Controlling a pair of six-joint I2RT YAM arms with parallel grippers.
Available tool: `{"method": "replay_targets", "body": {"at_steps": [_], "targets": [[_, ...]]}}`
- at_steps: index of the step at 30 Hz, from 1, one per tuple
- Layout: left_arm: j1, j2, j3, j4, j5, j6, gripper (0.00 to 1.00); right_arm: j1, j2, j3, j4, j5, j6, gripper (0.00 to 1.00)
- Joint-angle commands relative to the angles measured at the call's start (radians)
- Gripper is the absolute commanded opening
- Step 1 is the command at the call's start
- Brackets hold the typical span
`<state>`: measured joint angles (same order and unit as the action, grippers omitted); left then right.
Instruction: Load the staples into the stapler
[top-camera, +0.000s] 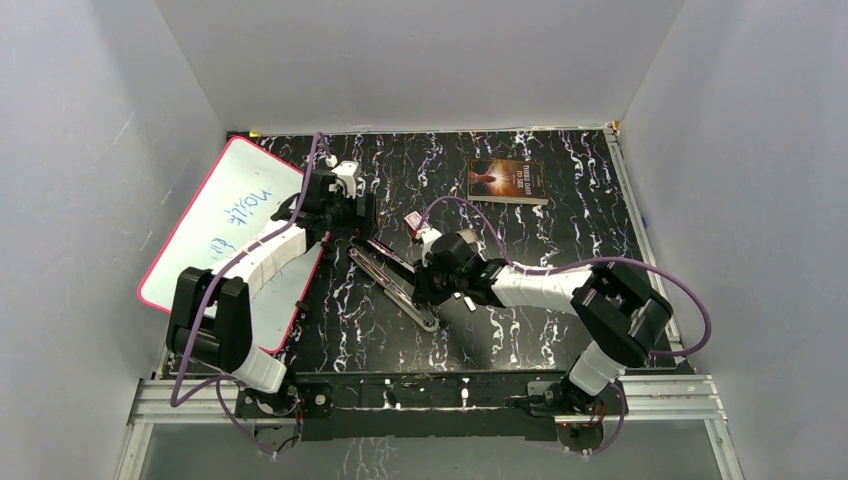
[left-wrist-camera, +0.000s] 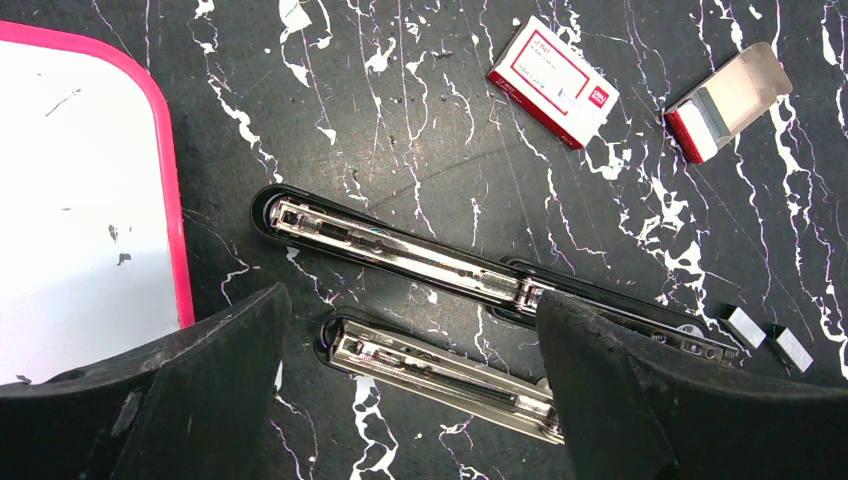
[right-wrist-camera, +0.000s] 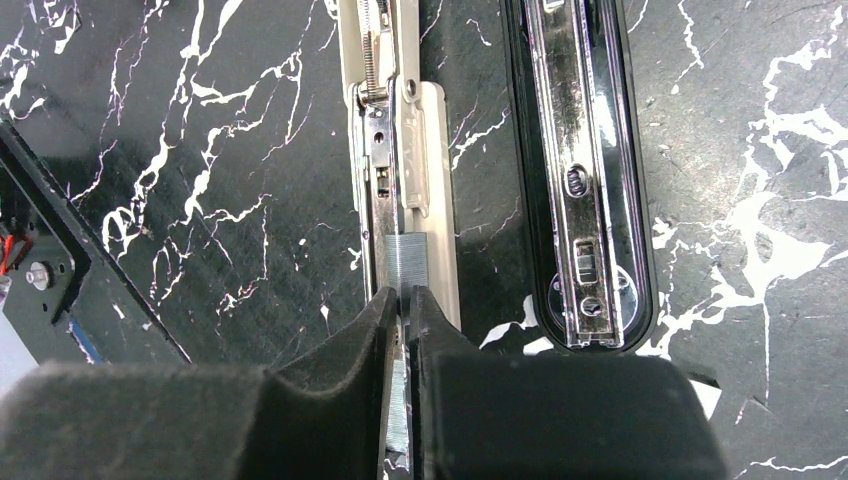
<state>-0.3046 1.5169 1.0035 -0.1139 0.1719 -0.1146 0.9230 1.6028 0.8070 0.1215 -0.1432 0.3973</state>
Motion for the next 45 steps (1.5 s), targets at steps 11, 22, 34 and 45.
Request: {"method": "replay_targets", "body": {"at_steps": [11, 22, 34, 45], "targets": [[0.003, -0.004, 0.030, -0.015, 0.003, 0.010, 0.92, -0.006, -0.076, 0.019, 0.001, 0.036, -0.001, 0.16], [0.003, -0.019, 0.034, -0.016, 0.002, 0.002, 0.92, -0.028, -0.072, -0.006, 0.034, 0.002, 0.085, 0.44], [0.004, -0.050, 0.129, -0.023, 0.033, -0.048, 0.92, -0.075, -0.055, -0.054, 0.095, -0.091, 0.166, 0.47], [0.004, -0.038, 0.052, 0.054, 0.045, -0.030, 0.92, -0.096, -0.018, -0.069, 0.152, -0.168, 0.184, 0.49]]}}
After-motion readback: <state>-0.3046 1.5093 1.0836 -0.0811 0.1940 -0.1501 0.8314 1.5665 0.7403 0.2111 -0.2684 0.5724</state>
